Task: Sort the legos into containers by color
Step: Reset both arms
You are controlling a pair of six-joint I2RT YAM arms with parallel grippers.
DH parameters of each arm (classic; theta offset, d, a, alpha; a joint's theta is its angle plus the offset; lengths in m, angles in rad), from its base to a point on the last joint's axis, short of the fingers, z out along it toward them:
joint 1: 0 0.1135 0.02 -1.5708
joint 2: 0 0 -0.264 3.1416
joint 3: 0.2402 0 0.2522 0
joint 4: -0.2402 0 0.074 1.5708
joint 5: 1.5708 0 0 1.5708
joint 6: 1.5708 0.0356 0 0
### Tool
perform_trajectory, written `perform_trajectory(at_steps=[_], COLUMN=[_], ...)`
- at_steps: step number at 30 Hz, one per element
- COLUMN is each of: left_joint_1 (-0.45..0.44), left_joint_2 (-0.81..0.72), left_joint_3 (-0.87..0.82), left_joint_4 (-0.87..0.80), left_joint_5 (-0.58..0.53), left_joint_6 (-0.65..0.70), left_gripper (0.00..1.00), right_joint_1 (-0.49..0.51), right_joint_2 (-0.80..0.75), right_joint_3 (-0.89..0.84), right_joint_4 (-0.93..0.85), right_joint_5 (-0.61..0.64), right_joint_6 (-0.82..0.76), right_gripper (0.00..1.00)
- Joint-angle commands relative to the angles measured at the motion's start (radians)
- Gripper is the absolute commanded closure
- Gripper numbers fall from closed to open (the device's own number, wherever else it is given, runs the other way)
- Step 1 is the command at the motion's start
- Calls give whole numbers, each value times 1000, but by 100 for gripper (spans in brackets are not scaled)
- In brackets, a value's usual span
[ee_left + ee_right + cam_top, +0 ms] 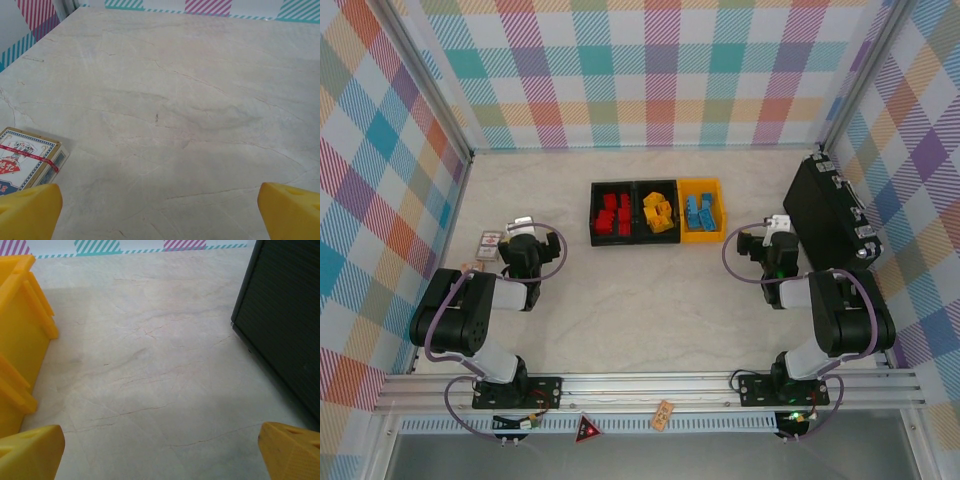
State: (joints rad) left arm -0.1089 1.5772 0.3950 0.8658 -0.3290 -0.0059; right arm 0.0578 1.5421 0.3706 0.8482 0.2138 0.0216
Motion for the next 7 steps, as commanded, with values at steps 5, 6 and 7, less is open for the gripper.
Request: perform_trajectory(at_steps=[5, 6, 7], left_joint_1=[-2, -2, -3], left_joint_2=[3, 3, 1], left_joint_3=[-2, -4, -4], left_joint_4=[35, 35, 35], left_joint_5=[15, 15, 15], left_joint_6=[7, 6, 6], left_gripper=[0, 1, 0], right_joint_1=[-15, -15, -15], right_joint_2=[-3, -5, -5], right_joint_3=[23, 21, 22], right_joint_4=[22, 24, 23], right_joint_5=[-49, -48, -50], right_joint_6=[16, 15, 17], right_gripper=[1, 1, 1])
